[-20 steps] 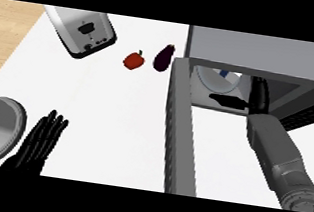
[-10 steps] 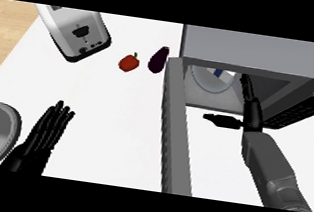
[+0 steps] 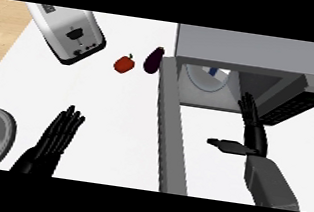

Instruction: Pick up the milk, place it into the microwave and close the microwave

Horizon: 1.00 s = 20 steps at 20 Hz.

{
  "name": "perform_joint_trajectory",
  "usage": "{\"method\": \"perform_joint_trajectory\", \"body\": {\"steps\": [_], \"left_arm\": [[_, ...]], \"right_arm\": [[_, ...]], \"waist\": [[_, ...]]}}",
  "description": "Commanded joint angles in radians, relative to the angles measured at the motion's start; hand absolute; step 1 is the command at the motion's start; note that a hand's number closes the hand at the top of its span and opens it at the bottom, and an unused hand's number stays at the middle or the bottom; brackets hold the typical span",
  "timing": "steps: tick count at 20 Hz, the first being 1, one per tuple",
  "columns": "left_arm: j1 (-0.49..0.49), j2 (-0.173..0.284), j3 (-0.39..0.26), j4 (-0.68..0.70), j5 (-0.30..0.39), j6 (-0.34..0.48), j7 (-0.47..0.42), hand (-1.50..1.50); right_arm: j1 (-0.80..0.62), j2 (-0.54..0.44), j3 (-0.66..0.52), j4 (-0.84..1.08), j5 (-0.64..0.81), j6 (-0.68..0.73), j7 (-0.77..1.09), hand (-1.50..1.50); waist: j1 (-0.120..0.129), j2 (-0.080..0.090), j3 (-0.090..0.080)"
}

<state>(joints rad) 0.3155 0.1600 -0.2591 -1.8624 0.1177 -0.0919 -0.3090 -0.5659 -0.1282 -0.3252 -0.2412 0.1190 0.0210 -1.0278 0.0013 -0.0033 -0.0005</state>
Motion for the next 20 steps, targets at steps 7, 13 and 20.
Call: {"method": "perform_joint_trajectory", "body": {"steps": [7, 13, 20], "left_arm": [[-0.056, 0.049, -0.038, 0.049, -0.071, -0.048, 0.074, 1.5], [-0.121, 0.046, -0.141, 0.093, -0.231, -0.03, 0.108, 1.5], [-0.237, 0.037, -0.226, 0.314, -0.332, -0.102, 0.061, 1.5]], "right_arm": [[0.214, 0.015, 0.036, -0.251, -0.078, 0.232, -0.014, -1.5], [0.372, -0.047, 0.072, -0.488, -0.121, 0.307, 0.06, -1.5], [0.55, -0.047, 0.104, -0.787, -0.207, 0.335, 0.188, -1.5]], "waist": [[-0.022, -0.005, -0.001], [-0.038, -0.007, -0.002], [-0.03, -0.001, -0.002]]}}
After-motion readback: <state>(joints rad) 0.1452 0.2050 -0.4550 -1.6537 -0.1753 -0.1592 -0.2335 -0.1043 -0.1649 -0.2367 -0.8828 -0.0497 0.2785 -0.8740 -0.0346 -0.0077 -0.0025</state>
